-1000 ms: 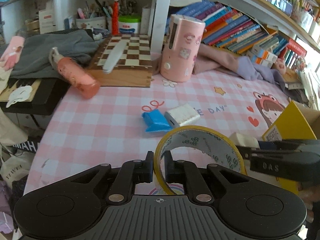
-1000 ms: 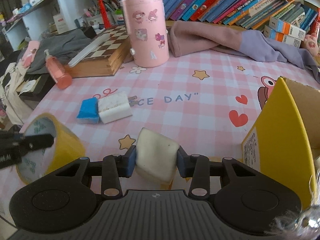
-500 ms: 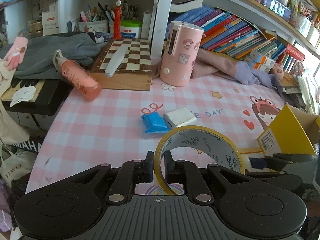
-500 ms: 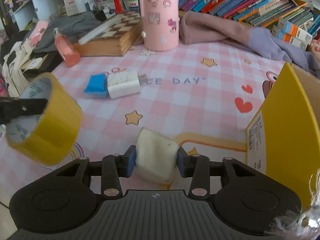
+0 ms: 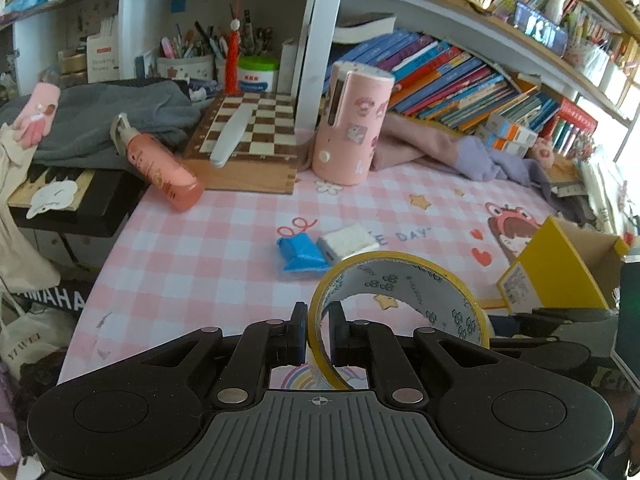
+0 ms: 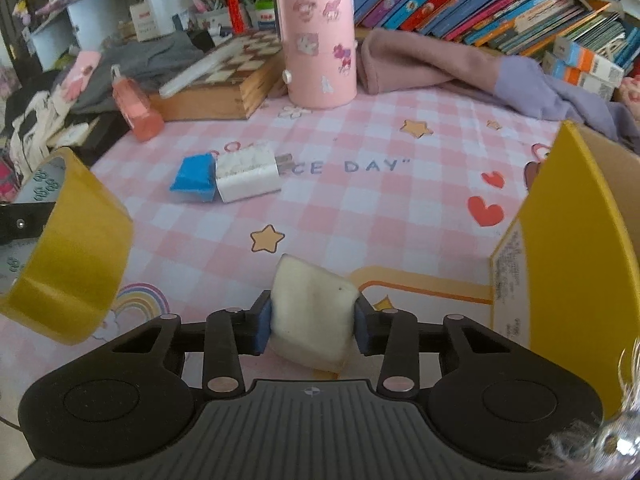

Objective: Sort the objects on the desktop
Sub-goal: 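Lift the tape roll and sponge block in both tools toward the yellow box, then carry the tape roll and sponge block in both tools over the yellow box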

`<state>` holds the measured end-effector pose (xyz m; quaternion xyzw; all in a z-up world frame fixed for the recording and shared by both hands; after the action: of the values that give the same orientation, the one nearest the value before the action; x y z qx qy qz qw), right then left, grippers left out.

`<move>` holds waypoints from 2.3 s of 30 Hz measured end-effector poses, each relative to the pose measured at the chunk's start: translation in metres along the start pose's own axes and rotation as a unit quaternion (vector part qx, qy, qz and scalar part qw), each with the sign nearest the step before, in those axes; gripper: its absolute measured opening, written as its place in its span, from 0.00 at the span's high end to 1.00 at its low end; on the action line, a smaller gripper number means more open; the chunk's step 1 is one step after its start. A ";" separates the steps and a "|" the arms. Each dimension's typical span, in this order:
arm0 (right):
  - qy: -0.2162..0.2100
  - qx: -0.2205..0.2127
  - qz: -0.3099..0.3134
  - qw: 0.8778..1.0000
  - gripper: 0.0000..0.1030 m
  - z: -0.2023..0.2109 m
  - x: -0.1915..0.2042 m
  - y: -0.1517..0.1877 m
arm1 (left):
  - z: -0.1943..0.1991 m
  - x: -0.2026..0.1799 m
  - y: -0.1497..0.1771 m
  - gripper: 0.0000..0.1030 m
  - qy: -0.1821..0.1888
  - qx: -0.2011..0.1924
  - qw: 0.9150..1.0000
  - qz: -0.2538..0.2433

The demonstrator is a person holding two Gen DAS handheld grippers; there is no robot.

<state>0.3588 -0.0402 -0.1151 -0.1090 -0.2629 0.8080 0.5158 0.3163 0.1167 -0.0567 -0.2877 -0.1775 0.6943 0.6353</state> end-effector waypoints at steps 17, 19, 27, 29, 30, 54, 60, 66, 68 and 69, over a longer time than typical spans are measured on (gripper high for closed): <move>-0.021 -0.066 -0.001 0.998 0.65 0.091 0.039 0.018 | 0.062 0.004 0.027 0.91 0.030 -0.045 0.999 0.007; -0.019 -0.066 -0.002 0.998 0.65 0.098 0.040 0.026 | 0.069 0.004 0.033 0.91 0.035 -0.048 0.998 0.009; -0.015 -0.067 -0.017 0.997 0.65 0.126 0.055 0.062 | 0.100 0.000 0.064 0.91 0.056 -0.056 0.997 0.007; -0.016 -0.072 -0.020 0.997 0.65 0.135 0.060 0.071 | 0.106 -0.002 0.071 0.91 0.060 -0.057 0.997 0.003; -0.016 -0.074 -0.021 0.997 0.65 0.139 0.062 0.075 | 0.108 -0.004 0.075 0.91 0.063 -0.056 0.996 0.000; 0.063 -0.087 -0.122 0.987 0.65 0.215 0.045 0.174 | 0.131 -0.076 0.123 0.91 0.172 -0.029 0.981 -0.090; 0.092 -0.086 -0.151 0.980 0.65 0.226 0.027 0.193 | 0.125 -0.105 0.128 0.91 0.201 -0.015 0.972 -0.121; 0.113 -0.091 -0.180 0.973 0.65 0.240 0.004 0.203 | 0.129 -0.131 0.121 0.91 0.224 -0.024 0.964 -0.140; 0.121 -0.094 -0.188 0.970 0.65 0.246 -0.007 0.205 | 0.128 -0.140 0.118 0.91 0.229 -0.026 0.962 -0.145; 0.125 -0.096 -0.192 0.969 0.65 0.249 -0.012 0.206 | 0.126 -0.144 0.117 0.91 0.231 -0.027 0.961 -0.147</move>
<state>0.0930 -0.1961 -0.0184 -0.2057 -0.2889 0.6452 0.6768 0.1501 -0.0255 -0.0055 -0.4280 -0.0846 0.5032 0.7459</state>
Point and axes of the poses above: each gripper's, at about its wrist camera, not at the fingertips, and z roughly against the way its jaws point, x to its left, y to its underside, the point moved 9 cm from there along -z, roughly the way its jaws point, and after that the axes turned 7 degrees about x, right-handed, at the moved point
